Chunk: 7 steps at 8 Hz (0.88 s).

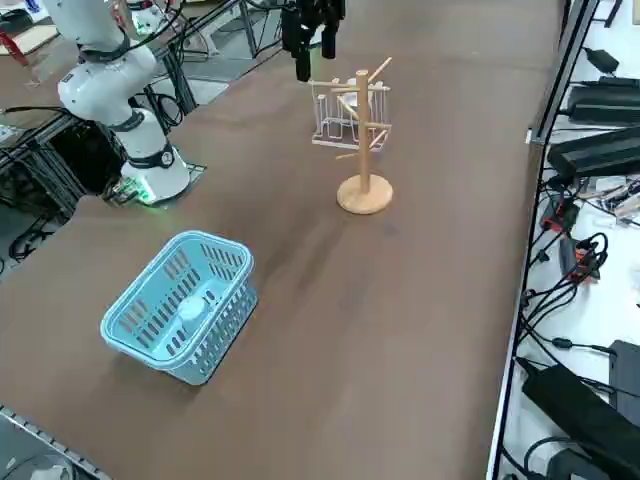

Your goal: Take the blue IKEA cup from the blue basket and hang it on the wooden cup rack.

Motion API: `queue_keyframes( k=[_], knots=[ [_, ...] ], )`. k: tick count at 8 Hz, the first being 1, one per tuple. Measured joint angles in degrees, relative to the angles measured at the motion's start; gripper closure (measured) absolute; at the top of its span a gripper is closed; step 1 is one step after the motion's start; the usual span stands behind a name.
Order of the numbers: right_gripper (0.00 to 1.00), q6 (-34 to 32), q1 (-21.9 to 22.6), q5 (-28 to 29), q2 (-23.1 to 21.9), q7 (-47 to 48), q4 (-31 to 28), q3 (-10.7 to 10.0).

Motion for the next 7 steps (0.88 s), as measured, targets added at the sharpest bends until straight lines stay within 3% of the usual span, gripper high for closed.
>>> queue_keyframes(
  k=[5,7],
  knots=[
    [0.0,0.01,-0.01,0.0,0.15,-0.54,-0.01,0.0],
    [0.0,-0.01,-0.81,-0.01,1.78,-6.69,-0.06,-0.07]
  ],
)
